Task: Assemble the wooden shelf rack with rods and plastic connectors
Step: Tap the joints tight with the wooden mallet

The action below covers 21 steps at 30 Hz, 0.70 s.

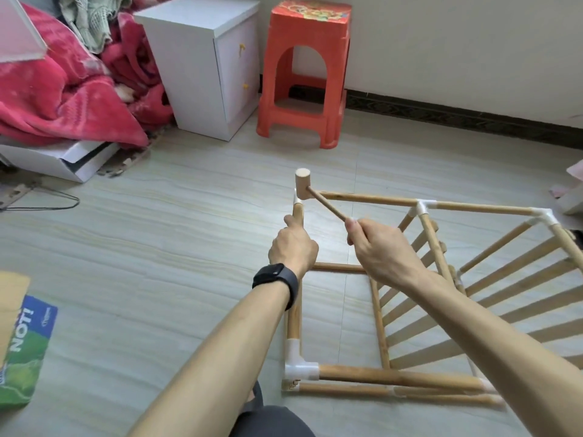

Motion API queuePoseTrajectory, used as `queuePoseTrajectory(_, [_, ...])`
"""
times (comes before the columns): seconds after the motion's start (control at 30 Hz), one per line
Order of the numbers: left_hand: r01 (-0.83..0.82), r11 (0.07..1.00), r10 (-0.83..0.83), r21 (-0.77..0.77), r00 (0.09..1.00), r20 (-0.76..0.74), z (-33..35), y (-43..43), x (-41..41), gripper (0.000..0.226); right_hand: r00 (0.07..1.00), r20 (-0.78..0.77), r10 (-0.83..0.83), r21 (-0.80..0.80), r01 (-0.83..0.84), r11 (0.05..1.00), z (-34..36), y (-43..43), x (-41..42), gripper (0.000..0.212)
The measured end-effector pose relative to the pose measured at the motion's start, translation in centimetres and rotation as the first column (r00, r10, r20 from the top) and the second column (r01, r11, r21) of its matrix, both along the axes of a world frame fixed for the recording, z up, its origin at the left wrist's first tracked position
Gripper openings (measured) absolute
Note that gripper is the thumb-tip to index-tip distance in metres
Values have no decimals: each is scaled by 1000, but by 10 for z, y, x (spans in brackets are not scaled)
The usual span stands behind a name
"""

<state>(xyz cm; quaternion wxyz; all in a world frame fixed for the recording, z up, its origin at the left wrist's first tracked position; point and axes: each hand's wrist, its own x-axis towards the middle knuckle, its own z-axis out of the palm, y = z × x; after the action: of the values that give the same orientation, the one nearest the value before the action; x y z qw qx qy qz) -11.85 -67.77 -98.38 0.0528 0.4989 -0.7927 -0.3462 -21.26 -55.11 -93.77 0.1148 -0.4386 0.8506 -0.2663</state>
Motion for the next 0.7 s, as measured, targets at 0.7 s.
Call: queuePoseTrajectory(0.7, [2,998,-1,-70,1000,11,-5,-2,-4,28,981,-176,-81,-71,70,995,-22,-24,-8,44])
